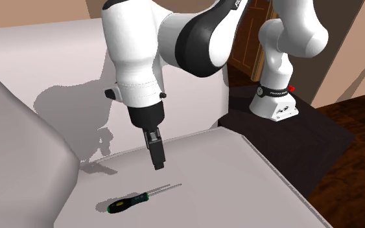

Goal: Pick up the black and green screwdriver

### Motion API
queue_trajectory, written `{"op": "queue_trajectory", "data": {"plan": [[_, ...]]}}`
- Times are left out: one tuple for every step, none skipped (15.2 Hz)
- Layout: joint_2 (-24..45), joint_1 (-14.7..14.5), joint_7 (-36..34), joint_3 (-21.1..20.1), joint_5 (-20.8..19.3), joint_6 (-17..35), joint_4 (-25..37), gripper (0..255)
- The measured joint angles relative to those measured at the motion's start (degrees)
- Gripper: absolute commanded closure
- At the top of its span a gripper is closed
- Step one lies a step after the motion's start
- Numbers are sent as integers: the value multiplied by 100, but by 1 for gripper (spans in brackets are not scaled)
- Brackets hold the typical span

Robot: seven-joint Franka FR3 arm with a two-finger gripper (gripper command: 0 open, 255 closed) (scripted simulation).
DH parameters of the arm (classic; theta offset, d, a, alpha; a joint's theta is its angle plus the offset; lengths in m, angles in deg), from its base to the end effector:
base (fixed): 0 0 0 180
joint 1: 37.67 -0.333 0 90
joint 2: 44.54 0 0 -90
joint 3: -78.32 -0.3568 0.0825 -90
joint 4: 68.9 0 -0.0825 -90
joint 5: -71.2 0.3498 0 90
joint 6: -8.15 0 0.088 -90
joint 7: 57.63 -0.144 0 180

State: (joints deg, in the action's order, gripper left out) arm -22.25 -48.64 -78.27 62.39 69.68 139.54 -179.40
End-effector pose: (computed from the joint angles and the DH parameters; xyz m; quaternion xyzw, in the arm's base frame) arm 0.5484 0.2651 0.3169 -0.9976 -0.0537 0.0212 0.0369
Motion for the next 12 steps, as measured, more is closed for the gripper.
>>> {"op": "queue_trajectory", "data": {"plan": [[246, -56, -28, 23, -76, -15, 262, 0], [482, -127, -73, 44, -150, 1, 484, 0], [746, -219, -133, 68, -228, -17, 766, 0], [950, -283, -159, 86, -283, -44, 998, 0], [1140, -362, -203, 100, -334, -71, 1218, 0], [1312, -418, -221, 116, -376, -86, 1410, 0], [1442, -453, -232, 132, -406, -61, 1515, 0], [1535, -466, -229, 146, -425, -34, 1580, 0], [1615, -488, -241, 159, -442, 0, 1626, 0], [1670, -508, -259, 167, -457, 57, 1625, 0], [1730, -517, -260, 177, -469, 102, 1640, 0], [1789, -529, -267, 186, -479, 136, 1664, 0]]}}
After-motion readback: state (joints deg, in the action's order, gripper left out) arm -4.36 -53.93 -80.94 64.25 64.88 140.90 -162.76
